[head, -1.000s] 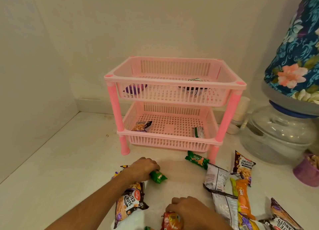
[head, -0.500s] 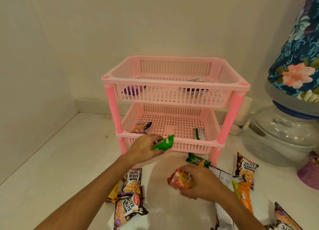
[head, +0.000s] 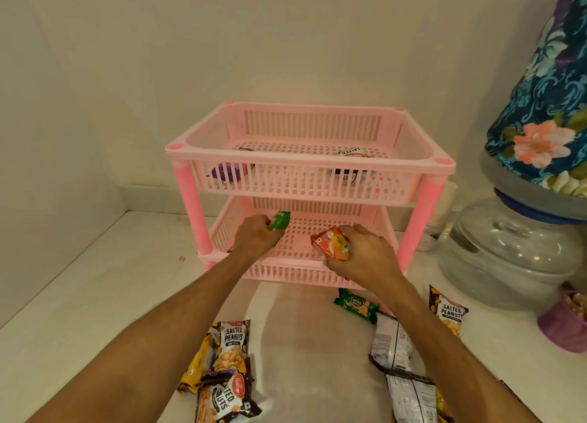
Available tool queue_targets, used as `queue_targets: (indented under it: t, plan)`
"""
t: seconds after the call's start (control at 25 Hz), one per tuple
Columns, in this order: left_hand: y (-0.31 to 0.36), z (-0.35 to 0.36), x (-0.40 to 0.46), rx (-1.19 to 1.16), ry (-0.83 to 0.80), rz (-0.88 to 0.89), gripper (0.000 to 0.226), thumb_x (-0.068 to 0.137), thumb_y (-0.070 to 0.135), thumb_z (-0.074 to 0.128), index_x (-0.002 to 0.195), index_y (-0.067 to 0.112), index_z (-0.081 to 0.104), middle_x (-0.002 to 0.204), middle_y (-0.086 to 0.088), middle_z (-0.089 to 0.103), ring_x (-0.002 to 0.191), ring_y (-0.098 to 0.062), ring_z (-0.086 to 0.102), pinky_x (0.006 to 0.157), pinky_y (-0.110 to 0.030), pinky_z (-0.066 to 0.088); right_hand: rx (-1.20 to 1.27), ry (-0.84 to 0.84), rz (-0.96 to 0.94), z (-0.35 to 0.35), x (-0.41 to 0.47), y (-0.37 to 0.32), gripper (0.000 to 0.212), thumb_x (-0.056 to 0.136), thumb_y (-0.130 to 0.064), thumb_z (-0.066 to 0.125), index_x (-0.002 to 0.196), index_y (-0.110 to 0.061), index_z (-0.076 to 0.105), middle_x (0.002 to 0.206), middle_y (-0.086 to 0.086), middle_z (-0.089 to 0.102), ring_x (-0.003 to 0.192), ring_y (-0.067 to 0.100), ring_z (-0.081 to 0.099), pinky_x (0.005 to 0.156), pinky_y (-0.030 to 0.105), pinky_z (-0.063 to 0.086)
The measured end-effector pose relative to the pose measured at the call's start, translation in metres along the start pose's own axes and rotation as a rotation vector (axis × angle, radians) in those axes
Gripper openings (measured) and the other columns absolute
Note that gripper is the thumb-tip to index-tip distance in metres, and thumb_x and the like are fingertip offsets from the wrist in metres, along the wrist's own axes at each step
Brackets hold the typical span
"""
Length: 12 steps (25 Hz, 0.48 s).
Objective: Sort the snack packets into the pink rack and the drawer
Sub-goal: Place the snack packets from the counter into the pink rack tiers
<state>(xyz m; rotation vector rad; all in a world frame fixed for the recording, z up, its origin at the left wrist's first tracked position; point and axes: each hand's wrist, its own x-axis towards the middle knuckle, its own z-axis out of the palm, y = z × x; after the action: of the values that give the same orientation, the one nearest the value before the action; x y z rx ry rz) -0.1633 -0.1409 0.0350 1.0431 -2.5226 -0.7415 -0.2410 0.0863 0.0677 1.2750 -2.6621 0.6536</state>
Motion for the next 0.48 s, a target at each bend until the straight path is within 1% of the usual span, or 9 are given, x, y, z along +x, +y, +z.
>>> queue_targets:
  t: [0.12, 0.2, 0.28, 0.36, 0.4, 0.48]
  plan:
    - [-0.003, 0.007, 0.010, 0.135, -0.104, -0.033, 0.028, 0.083, 0.040, 0.064, 0.076, 0.014, 0.056, 0.079, -0.005, 0.064, 0.066, -0.018, 0.058, 0.055, -0.026, 0.042, 0.013, 0.006, -0.019, -0.010, 0.011, -0.014, 0.061, 0.067, -0.049, 0.069, 0.121, -0.024, 0.054, 0.108, -0.001, 0.062, 0.092, 0.021, 0.061, 0.078, 0.035, 0.051]
    - [-0.004, 0.011, 0.012, 0.174, -0.133, -0.049, 0.028, 0.084, 0.041, 0.063, 0.074, 0.017, 0.052, 0.076, 0.001, 0.058, 0.066, -0.014, 0.055, 0.055, -0.025, 0.040, 0.015, -0.011, -0.052, -0.021, 0.015, -0.026, 0.061, 0.068, -0.050, 0.069, 0.122, -0.024, 0.053, 0.111, -0.002, 0.062, 0.095, 0.021, 0.061, 0.079, 0.034, 0.050]
    - [-0.006, 0.017, 0.015, 0.176, -0.150, -0.066, 0.024, 0.083, 0.038, 0.065, 0.084, 0.015, 0.055, 0.082, 0.002, 0.060, 0.071, -0.014, 0.057, 0.060, -0.027, 0.045, 0.021, -0.033, -0.094, -0.036, 0.018, -0.041, 0.063, 0.069, -0.051, 0.069, 0.124, -0.025, 0.052, 0.114, -0.003, 0.061, 0.100, 0.019, 0.059, 0.080, 0.033, 0.049]
    - [-0.010, 0.022, 0.016, 0.184, -0.145, -0.055, 0.026, 0.084, 0.035, 0.064, 0.095, 0.011, 0.061, 0.092, -0.003, 0.066, 0.078, -0.018, 0.060, 0.070, -0.030, 0.051, 0.015, -0.050, -0.145, -0.055, 0.020, -0.059, 0.063, 0.069, -0.053, 0.068, 0.124, -0.026, 0.052, 0.112, -0.003, 0.061, 0.099, 0.018, 0.058, 0.078, 0.033, 0.049]
    - [-0.010, 0.024, 0.015, 0.183, -0.128, -0.042, 0.028, 0.085, 0.035, 0.062, 0.098, 0.011, 0.062, 0.095, -0.005, 0.067, 0.080, -0.019, 0.060, 0.071, -0.031, 0.050, 0.008, -0.048, -0.170, -0.065, 0.021, -0.069, 0.062, 0.069, -0.055, 0.067, 0.122, -0.026, 0.053, 0.109, -0.004, 0.062, 0.098, 0.017, 0.058, 0.077, 0.032, 0.047]
    - [-0.012, 0.027, 0.014, 0.173, -0.080, -0.012, 0.026, 0.086, 0.035, 0.060, 0.099, 0.012, 0.062, 0.097, -0.006, 0.068, 0.077, -0.018, 0.058, 0.067, -0.029, 0.046, 0.010, -0.015, -0.207, -0.087, 0.023, -0.088, 0.056, 0.069, -0.056, 0.067, 0.114, -0.025, 0.057, 0.103, -0.005, 0.063, 0.093, 0.016, 0.057, 0.073, 0.030, 0.045]
